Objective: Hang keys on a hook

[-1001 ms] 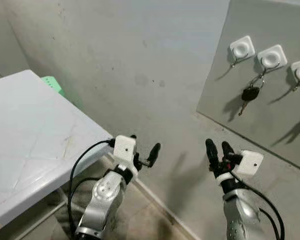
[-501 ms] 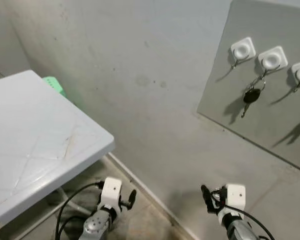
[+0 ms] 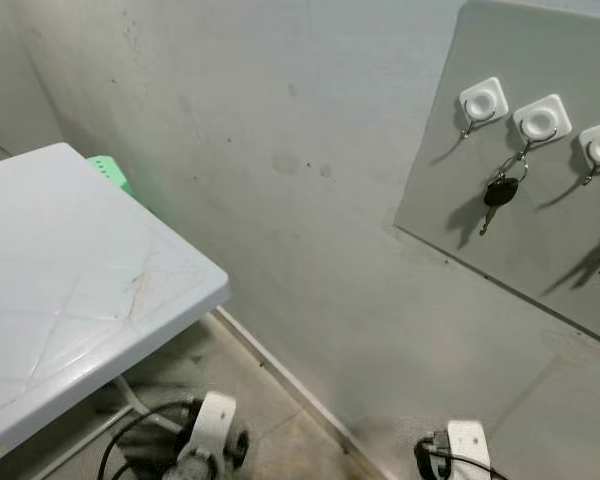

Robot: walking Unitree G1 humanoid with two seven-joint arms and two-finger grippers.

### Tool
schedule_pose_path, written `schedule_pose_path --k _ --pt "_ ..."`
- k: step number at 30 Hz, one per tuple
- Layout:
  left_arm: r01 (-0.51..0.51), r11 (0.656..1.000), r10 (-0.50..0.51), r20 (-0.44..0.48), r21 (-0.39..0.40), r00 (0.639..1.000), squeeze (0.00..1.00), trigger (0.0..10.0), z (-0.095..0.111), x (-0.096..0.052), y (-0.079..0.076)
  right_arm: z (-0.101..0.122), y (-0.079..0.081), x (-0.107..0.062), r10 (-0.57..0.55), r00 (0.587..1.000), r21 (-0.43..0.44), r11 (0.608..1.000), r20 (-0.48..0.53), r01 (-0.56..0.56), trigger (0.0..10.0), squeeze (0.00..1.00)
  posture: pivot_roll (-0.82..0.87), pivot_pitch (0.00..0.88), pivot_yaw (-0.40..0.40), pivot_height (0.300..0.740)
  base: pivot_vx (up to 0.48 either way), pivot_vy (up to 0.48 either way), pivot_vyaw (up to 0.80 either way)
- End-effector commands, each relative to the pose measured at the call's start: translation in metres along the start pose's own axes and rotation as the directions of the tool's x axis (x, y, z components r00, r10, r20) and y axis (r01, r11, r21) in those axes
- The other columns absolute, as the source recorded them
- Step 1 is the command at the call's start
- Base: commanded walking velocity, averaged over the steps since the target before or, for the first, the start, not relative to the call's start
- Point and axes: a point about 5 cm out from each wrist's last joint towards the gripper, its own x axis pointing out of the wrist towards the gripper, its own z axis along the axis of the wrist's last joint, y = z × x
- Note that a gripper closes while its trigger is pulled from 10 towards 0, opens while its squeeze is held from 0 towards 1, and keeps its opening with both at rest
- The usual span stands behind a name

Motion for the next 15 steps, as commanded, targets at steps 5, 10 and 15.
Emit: schedule_pose_path --k 5,10,15 --pt "0.034 0.987 -0.042 -0.047 -0.158 0.998 0.00 10.0 -0.017 -0.005 0.001 -0.025 0.007 -0.006 0.014 0.992 -0.052 0.998 -0.129 -0.021 10.0 0.00 -0.02 0.000 -0.023 0.740 0.000 0.000 0.00" --pt "0.039 0.990 -0.050 -0.079 -0.136 0.996 0.00 10.0 -0.025 -0.007 -0.001 -0.037 0.016 -0.009 0.033 0.977 -0.097 0.994 -0.210 -0.054 10.0 0.00 0.01 0.000 -0.033 0.740 0.000 0.000 0.00" --pt "0.044 0.979 -0.057 -0.062 -0.197 0.996 0.00 10.0 -0.022 -0.007 0.001 -0.040 0.020 -0.010 0.029 0.969 -0.080 0.995 -0.246 -0.050 10.0 0.00 0.01 0.000 -0.021 0.740 0.000 0.000 0.00"
